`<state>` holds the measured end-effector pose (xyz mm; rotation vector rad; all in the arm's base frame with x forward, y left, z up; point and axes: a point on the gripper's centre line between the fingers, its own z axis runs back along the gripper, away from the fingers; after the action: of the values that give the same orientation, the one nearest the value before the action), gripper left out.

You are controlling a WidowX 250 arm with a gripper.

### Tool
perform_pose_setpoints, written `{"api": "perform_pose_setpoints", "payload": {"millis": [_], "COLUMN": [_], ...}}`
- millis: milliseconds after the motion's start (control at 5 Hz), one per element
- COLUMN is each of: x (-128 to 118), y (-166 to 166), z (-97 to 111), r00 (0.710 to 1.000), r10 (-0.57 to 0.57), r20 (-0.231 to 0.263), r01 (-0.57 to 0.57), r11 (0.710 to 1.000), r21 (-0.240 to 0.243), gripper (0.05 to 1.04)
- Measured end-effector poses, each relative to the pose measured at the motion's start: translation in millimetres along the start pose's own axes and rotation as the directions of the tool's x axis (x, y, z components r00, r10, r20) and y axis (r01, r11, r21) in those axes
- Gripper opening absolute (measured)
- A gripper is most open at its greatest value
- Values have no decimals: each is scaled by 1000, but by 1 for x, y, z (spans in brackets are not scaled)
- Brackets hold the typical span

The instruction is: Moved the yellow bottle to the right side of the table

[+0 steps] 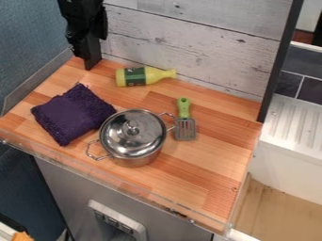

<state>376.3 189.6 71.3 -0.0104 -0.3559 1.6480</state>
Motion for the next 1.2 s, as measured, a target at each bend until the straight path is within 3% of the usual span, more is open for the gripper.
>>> {"api": "perform_pose_setpoints", "payload": {"millis": [200, 400, 600, 800, 1200], "x": [-4, -11, -25, -41, -56], "y": [7, 9, 4, 4, 1], "z": [-15, -21, -24, -30, -43], "r00": [1000, 996, 988, 974, 929], "r10": [6, 84, 151, 227, 370], "r20": [-15, -11, 24, -2, -8], "r01": [-5, -83, -153, -226, -366], "r11": [999, 995, 986, 970, 920], "r21": [38, 64, 69, 88, 137], "gripper": [999, 999, 999, 999, 999]}}
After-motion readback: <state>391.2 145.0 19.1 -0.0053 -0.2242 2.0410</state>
